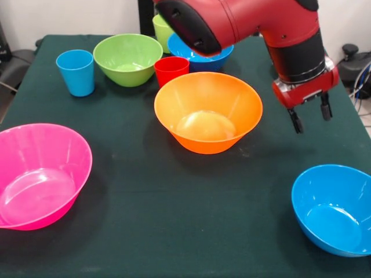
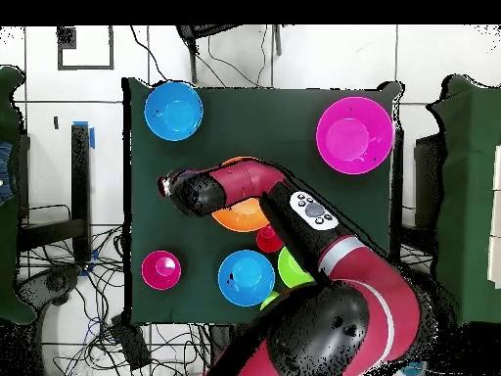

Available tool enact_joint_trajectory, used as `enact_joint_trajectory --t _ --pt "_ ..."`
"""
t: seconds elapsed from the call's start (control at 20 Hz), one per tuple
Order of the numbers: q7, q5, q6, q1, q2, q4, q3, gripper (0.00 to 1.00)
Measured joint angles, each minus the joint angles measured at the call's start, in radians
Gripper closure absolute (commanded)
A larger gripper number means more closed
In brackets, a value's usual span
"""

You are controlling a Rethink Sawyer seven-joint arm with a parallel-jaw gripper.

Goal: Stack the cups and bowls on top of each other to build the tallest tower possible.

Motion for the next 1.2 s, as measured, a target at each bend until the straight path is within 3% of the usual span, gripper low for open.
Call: enact_joint_trajectory --t 0.5,1.2 --pt "0.001 0.0 -0.001 0.018 -0.053 0.024 -0.011 0.0" --pt "0.152 0.034 -0.142 0.161 -0.264 0.377 -0.145 0.0"
